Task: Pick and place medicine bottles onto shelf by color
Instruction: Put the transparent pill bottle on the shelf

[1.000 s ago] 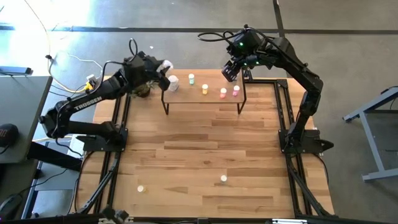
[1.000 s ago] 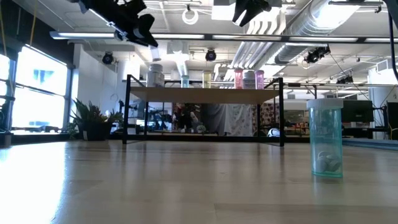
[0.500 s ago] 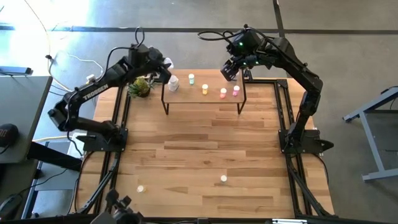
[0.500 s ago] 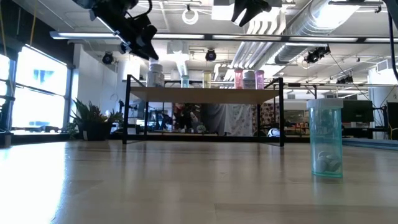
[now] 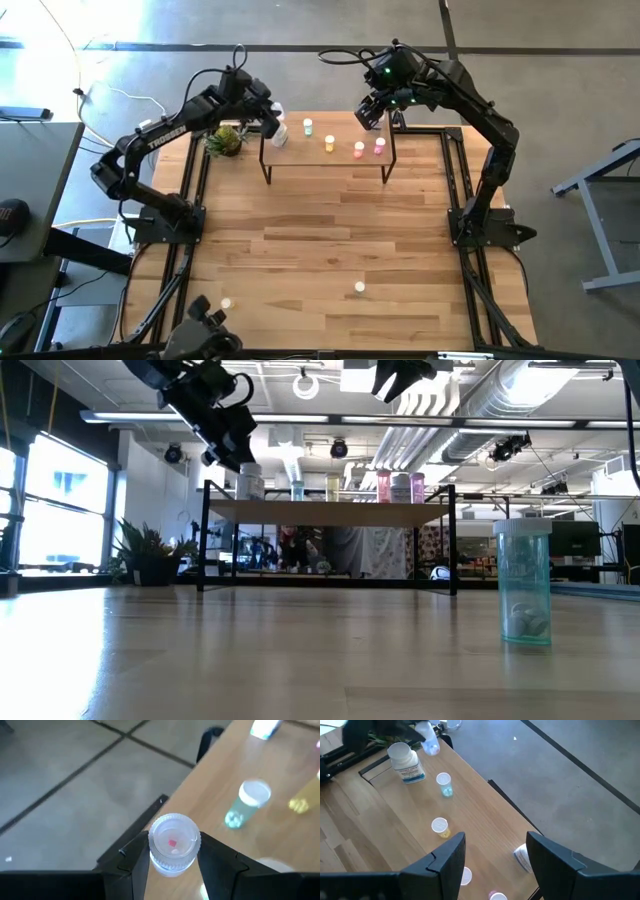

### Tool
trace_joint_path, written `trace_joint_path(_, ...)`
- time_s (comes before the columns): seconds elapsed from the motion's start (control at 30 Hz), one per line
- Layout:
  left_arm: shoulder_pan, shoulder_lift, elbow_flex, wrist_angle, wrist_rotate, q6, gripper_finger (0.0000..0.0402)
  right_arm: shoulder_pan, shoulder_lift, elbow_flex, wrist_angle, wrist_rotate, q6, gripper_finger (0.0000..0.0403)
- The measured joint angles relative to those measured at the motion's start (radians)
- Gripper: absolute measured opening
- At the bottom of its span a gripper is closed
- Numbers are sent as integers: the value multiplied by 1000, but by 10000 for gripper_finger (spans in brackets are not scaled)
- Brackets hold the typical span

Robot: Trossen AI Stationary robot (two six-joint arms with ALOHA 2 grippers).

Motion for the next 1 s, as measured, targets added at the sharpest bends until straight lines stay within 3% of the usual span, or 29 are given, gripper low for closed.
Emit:
trace_joint_path(0.5, 2, 41, 0, -34, -6, -19, 153, 0, 0, 0, 0, 0, 3, 201)
trace_joint_path(1.0, 2, 37, 3, -37, -31, -8, 238, 1, 0, 0, 0, 0, 26, 201)
